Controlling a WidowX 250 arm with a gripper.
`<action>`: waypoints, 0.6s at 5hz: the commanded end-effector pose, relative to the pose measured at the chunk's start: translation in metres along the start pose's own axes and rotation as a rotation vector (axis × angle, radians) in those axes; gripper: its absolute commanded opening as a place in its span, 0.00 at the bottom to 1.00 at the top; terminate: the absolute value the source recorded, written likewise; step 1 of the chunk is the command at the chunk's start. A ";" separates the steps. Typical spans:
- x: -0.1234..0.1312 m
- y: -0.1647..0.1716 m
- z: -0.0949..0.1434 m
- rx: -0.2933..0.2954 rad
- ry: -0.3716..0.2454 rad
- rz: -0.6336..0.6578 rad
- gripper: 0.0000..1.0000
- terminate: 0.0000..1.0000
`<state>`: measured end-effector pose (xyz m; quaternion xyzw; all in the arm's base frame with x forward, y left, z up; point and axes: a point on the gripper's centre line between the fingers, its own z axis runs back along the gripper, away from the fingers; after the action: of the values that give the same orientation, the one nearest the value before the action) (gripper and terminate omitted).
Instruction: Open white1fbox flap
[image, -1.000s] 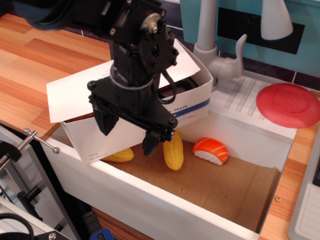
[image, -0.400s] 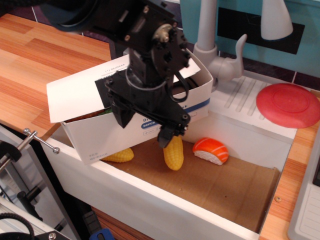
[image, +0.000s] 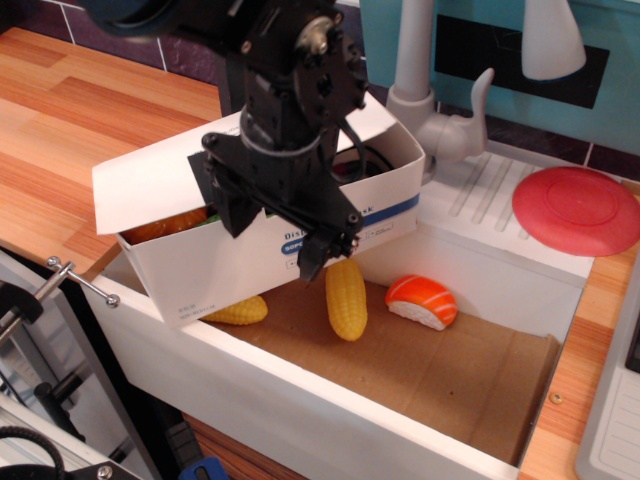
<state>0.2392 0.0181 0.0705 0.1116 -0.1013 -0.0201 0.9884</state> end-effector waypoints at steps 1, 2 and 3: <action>0.030 0.032 0.027 0.103 -0.060 -0.074 1.00 0.00; 0.047 0.050 0.040 0.159 -0.065 -0.127 1.00 0.00; 0.060 0.069 0.048 0.209 -0.080 -0.183 1.00 0.00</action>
<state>0.2866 0.0735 0.1329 0.2179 -0.1169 -0.1130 0.9623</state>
